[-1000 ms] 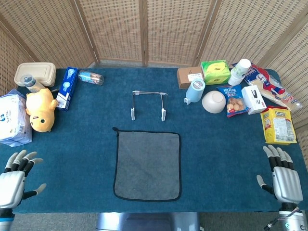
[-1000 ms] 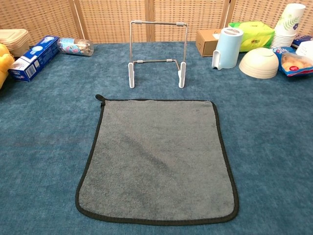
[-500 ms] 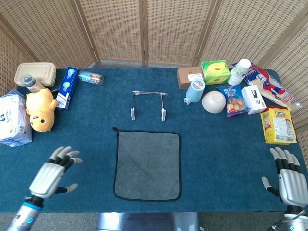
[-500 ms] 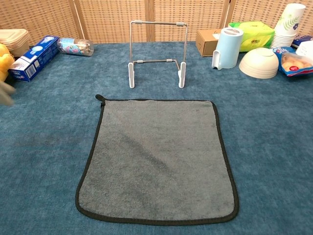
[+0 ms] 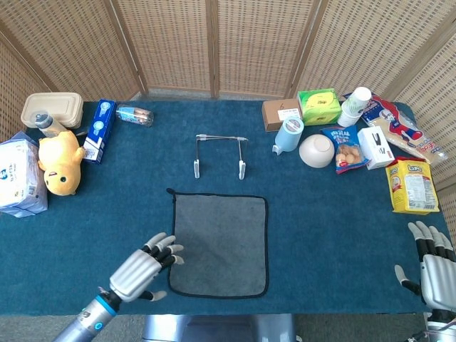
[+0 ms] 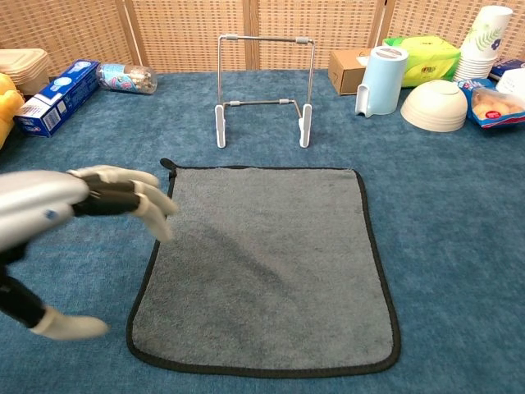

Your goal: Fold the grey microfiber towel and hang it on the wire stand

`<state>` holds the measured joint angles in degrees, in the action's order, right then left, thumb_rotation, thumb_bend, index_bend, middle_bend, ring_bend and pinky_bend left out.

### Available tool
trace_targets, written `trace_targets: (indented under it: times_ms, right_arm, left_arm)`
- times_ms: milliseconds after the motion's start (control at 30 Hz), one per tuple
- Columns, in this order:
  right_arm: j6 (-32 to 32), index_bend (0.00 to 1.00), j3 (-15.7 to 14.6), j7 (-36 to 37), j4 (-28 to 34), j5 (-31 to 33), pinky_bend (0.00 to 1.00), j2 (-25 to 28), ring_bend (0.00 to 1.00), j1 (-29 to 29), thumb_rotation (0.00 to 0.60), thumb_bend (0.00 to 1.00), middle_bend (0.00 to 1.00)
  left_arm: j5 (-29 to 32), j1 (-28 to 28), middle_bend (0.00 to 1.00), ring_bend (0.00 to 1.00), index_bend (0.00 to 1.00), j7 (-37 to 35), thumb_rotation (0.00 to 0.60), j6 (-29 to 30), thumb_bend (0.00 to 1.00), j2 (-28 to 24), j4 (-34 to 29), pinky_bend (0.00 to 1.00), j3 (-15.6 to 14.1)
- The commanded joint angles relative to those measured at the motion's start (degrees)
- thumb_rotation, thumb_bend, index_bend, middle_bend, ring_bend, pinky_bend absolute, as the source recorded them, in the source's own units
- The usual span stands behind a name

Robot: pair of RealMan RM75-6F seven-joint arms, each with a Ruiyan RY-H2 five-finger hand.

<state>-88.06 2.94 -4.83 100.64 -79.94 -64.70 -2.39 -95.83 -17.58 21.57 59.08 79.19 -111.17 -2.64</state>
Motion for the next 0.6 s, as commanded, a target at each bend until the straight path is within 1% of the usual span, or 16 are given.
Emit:
trace_targets:
  times_ms: [33,133,400,600]
  right_arm:
    - [0.0,0.07,0.0,0.4,-0.4,0.1,0.0,0.2,0.0,-0.2,0.6,0.28,0.08]
    - [0.0,0.07,0.0,1.0,-0.8,0.3,0.0,0.5,0.0,-0.4,0.6,0.28,0.08]
    - [0.1,0.07,0.2,2.9,-1.9,0.8,0.0,1.1,0.0,-0.8,0.6,0.28,0.08]
    - [0.3,0.07,0.3,3.9,-2.8,1.2,0.0,1.3,0.0,-1.1,0.6,0.28,0.08]
  left_arm:
    - [1.5,-1.0,0.19,0.1,0.29,3.4,0.6,-1.5,0.1,4.0,1.0,0.03,0.1]
    - [3.7,-1.3,0.19,0.1,0.29,6.5,0.6,-2.5,0.1,7.9,2.0,0.03,0.4]
    - [9.1,-2.9,0.19,0.1,0.28,13.5,0.6,-5.3,0.1,15.2,4.9,0.02,0.8]
    - [12.2,-3.4,0.19,0.1,0.28,15.9,0.6,-5.6,0.1,19.7,7.7,0.02,0.7]
